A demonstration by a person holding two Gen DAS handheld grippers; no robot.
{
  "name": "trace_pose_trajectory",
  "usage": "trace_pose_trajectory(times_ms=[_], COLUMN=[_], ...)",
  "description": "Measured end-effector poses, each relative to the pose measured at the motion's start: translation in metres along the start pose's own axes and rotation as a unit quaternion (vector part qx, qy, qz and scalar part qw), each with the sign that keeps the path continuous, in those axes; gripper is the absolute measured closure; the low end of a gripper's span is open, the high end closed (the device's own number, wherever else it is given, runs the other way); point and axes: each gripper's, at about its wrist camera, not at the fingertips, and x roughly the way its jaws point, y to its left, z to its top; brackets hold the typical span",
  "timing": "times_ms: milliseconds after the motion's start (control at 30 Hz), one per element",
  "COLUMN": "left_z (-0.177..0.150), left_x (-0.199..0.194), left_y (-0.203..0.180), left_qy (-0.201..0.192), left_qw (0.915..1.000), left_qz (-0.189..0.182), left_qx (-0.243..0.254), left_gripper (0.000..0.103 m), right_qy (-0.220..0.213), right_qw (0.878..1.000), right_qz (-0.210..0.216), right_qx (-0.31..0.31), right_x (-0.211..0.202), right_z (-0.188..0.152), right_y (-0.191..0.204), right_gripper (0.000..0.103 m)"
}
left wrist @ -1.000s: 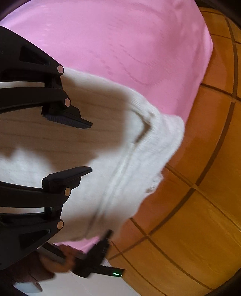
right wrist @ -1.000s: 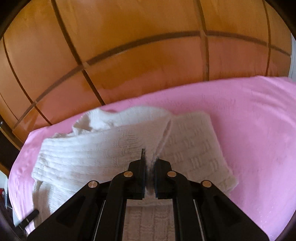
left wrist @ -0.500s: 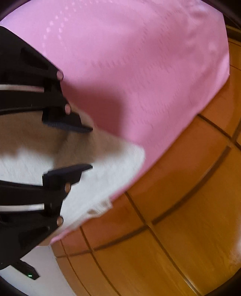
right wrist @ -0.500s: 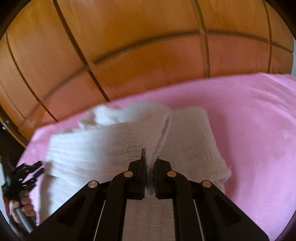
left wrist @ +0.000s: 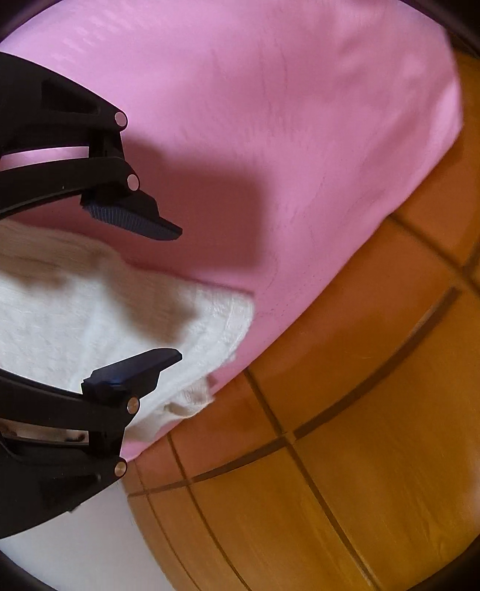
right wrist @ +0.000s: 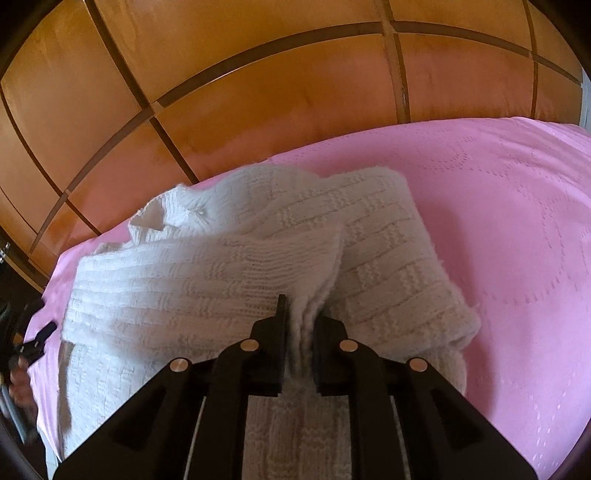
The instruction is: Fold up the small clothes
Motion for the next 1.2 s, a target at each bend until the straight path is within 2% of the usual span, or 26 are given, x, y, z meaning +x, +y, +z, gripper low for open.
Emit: trace_pose_trajectory(times_ms=[67, 133, 200, 267, 333, 367, 400, 433, 500, 567, 600, 633, 700, 767, 800, 833, 867, 900, 967, 1033, 1133, 1167, 1200], left_z=[0.013, 0.017, 0.02, 0.021, 0.021, 0.02, 0.019, 0.018, 0.012, 0.007, 0.003, -0.001, -0.009, -0.016, -0.021, -0.027, -0.032, -0.044, -0.061, -0.079, -0.094, -0.092, -0.091], left_x=[0.023, 0.04, 0.053, 0.066, 0.07, 0.068, 0.062, 0.053, 0.027, 0.011, 0.008, 0.01, 0.03, 0.044, 0.041, 0.033, 0.025, 0.012, -0.001, -0.003, 0.019, 0.03, 0.033], left_y=[0.006, 0.009, 0.014, 0.016, 0.02, 0.018, 0.016, 0.012, 0.004, -0.008, -0.017, -0.025, -0.037, -0.042, -0.044, -0.045, -0.049, -0.055, -0.064, -0.074, -0.078, -0.071, -0.066], left_qy=[0.025, 0.055, 0.059, 0.077, 0.072, 0.066, 0.053, 0.032, -0.008, -0.035, -0.045, -0.048, -0.033, -0.025, -0.037, -0.049, -0.057, -0.068, -0.075, -0.069, -0.039, -0.025, -0.023], left_qw=[0.9992, 0.9965, 0.9953, 0.9915, 0.9906, 0.9909, 0.9921, 0.9942, 0.9943, 0.9972, 0.9978, 0.9961, 0.985, 0.9721, 0.9681, 0.9672, 0.966, 0.9647, 0.9645, 0.9584, 0.9475, 0.9462, 0.9489], left_qz=[-0.015, -0.048, -0.045, -0.075, -0.082, -0.09, -0.092, -0.086, -0.1, -0.065, -0.033, 0.019, 0.116, 0.184, 0.2, 0.203, 0.204, 0.196, 0.176, 0.164, 0.196, 0.217, 0.217], left_qx=[-0.028, -0.042, -0.063, -0.073, -0.082, -0.075, -0.067, -0.057, -0.038, 0.004, 0.038, 0.072, 0.124, 0.143, 0.146, 0.145, 0.149, 0.162, 0.182, 0.223, 0.249, 0.239, 0.228], left_gripper=[0.044, 0.044, 0.044, 0.044, 0.071, 0.077, 0.09, 0.092, 0.093, 0.093, 0.093, 0.093, 0.091, 0.088, 0.088, 0.088, 0.088, 0.088, 0.088, 0.088, 0.088, 0.088, 0.088], right_qy=[0.001, 0.003, 0.005, 0.005, 0.007, 0.008, 0.009, 0.007, -0.015, -0.031, -0.034, -0.03, -0.013, -0.001, -0.002, -0.004, -0.013, -0.023, -0.052, -0.06, -0.039, -0.019, -0.002], right_qw=[1.0, 1.0, 1.0, 1.0, 1.0, 1.0, 1.0, 0.999, 0.999, 0.998, 0.997, 0.996, 0.996, 0.996, 0.997, 0.998, 0.998, 0.998, 0.997, 0.997, 0.996, 0.995, 0.995], right_qz=[0.002, 0.004, 0.006, 0.007, 0.006, 0.005, 0.001, -0.004, -0.003, -0.001, -0.007, -0.021, -0.037, -0.045, -0.04, -0.033, -0.037, -0.045, -0.044, -0.008, 0.012, 0.003, -0.011], right_qx=[-0.004, -0.009, -0.016, -0.018, -0.021, -0.023, -0.027, -0.034, -0.051, -0.061, -0.068, -0.076, -0.084, -0.079, -0.07, -0.056, -0.044, -0.04, -0.04, -0.054, -0.083, -0.097, -0.103], right_x=[0.001, 0.002, 0.004, 0.005, 0.008, 0.009, 0.009, 0.008, -0.002, -0.011, -0.013, -0.01, 0.002, 0.014, 0.015, 0.013, 0.007, 0.001, -0.015, -0.029, -0.019, -0.005, 0.008], right_z=[0.001, 0.002, 0.002, 0.003, 0.004, 0.005, 0.006, 0.007, 0.011, 0.013, 0.013, 0.012, 0.008, 0.004, 0.004, 0.006, 0.007, 0.007, 0.007, 0.006, 0.003, -0.001, -0.005], right_y=[0.0, 0.0, 0.001, 0.001, 0.002, 0.004, 0.007, 0.011, 0.023, 0.031, 0.036, 0.04, 0.042, 0.039, 0.035, 0.031, 0.027, 0.026, 0.028, 0.04, 0.065, 0.072, 0.075], right_gripper=[0.092, 0.092, 0.091, 0.091, 0.091, 0.09, 0.09, 0.095, 0.096, 0.096, 0.096, 0.096, 0.096, 0.094, 0.094, 0.085, 0.065, 0.055, 0.053, 0.053, 0.052, 0.051, 0.051])
